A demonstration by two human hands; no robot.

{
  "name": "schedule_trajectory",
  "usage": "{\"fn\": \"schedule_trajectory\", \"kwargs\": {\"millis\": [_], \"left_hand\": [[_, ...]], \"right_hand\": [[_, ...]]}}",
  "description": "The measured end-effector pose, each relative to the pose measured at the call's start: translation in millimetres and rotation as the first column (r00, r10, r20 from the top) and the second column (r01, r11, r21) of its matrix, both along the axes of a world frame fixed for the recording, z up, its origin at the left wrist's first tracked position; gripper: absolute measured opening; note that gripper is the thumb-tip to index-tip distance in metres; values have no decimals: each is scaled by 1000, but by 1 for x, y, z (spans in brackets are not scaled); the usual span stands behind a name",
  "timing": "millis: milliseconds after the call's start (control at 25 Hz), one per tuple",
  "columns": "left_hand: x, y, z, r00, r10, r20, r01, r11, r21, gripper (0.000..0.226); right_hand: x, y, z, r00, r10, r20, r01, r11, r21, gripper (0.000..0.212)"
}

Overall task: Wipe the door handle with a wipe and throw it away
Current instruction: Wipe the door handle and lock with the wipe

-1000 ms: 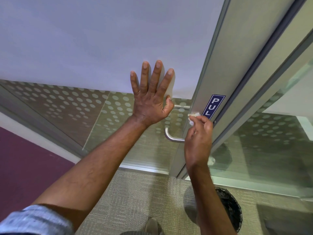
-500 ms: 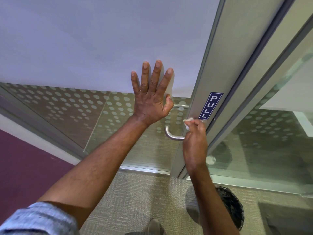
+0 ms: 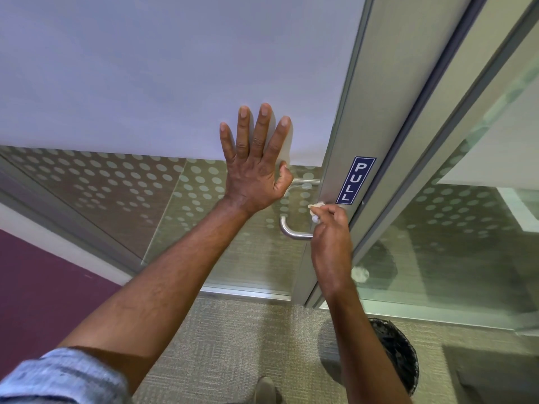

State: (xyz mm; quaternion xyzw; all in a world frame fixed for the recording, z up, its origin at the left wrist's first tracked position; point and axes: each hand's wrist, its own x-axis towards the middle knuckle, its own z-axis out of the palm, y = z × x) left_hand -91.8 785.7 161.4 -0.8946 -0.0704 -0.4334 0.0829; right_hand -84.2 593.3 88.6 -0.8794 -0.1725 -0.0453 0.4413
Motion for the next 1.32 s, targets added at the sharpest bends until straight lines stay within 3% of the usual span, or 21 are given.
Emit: {"fn": "schedule_trajectory", "kwargs": {"millis": [200, 240, 400, 600, 760, 1040, 1080, 1160, 1240, 1320], "left_hand": [[1, 1, 0, 1000, 7, -13, -7, 1000, 3, 115], [1, 1, 0, 1000, 9, -12, -9, 1000, 6, 115], [2, 2, -1, 1000, -1, -10, 1, 1000, -1, 116], [3, 1, -2, 1000, -7, 4, 7, 1000, 0, 115], [2, 2, -2, 1000, -5, 5, 5, 1000, -4, 115], [-1, 1, 0, 1000, -18, -17, 18, 1000, -9, 115], [-1, 0, 1, 1000, -16, -19, 16, 1000, -9, 115], [-1, 0, 1, 1000, -10, -15, 10, 1000, -7, 115], [0, 0, 1, 1000, -7, -11, 7, 1000, -6, 115], [0, -1, 1, 1000, -12, -14, 12, 1000, -9, 116]], "right_hand": [[-5, -34, 19, 992, -119, -46, 127, 930, 345, 28], [-10, -42, 19, 993, -117, -29, 120, 931, 346, 25], [-17, -49, 9, 992, -24, -121, 21, 1000, -21, 27], [-35, -21, 5, 981, 35, -193, -43, 998, -40, 28], [-47, 22, 7, 990, 130, 53, -115, 968, -225, 27], [-42, 34, 9, 981, 160, 105, -118, 937, -330, 31], [-44, 21, 3, 981, 160, 107, -119, 942, -313, 33], [-41, -6, -3, 997, 62, -40, -67, 988, -138, 41], [-23, -24, -5, 974, -77, -211, 95, 993, 75, 40], [-1, -34, -7, 956, -191, -221, 228, 961, 154, 29]]}}
